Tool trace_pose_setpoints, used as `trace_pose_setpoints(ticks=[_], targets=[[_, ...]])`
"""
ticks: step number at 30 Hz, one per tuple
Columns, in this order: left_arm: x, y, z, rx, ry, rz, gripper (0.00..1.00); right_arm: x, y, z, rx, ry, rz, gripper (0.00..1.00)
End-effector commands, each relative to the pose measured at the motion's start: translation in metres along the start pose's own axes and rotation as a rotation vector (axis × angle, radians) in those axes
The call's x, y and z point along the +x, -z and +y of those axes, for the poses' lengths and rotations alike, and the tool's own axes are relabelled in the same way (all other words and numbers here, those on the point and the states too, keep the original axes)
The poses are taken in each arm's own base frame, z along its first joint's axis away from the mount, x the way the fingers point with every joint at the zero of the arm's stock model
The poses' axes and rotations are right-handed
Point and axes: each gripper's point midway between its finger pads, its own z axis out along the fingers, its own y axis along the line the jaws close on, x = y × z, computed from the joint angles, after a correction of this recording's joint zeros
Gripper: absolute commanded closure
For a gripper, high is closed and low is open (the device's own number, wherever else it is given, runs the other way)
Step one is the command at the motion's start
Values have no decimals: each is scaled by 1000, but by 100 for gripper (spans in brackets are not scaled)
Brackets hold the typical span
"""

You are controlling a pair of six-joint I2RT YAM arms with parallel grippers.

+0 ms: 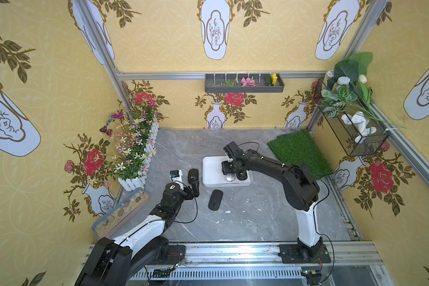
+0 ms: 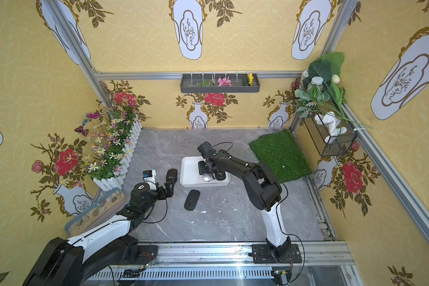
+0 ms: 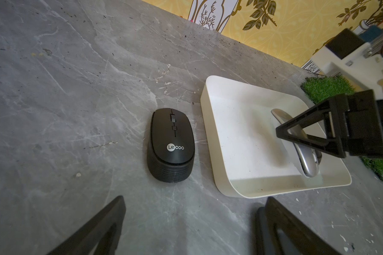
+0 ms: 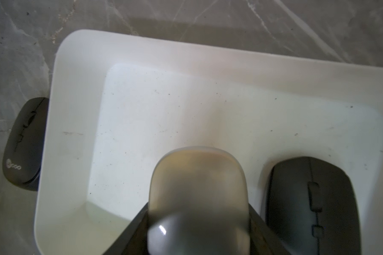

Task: Put the mouse in the storage box
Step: Place the mouse in the storage box.

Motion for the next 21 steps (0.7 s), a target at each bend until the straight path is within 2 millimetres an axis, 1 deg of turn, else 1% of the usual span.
trace_pose_setpoints(ticks=[1, 7, 12, 14, 19, 20, 21], targets=[[-3, -2, 2, -15, -2, -7, 0, 3, -10, -5, 63, -23, -6, 35], [-3, 0, 2, -11, 1, -10, 0, 3, -22, -23, 185, -24, -26, 36], [-3, 1, 2, -10, 2, -12, 0, 2, -25, -35, 249, -10, -31, 38], [-3, 1, 2, -11, 1, -15, 0, 1, -23, -38, 265, -8, -33, 40], [-3, 1, 2, -13, 1, -13, 0, -3, -14, -45, 298, -13, -57, 40], [-3, 1, 2, -15, 3, -15, 0, -3, -12, -47, 302, -18, -61, 38], [-3, 1, 3, -21, 5, -18, 0, -5, -10, -46, 300, -20, -70, 34]])
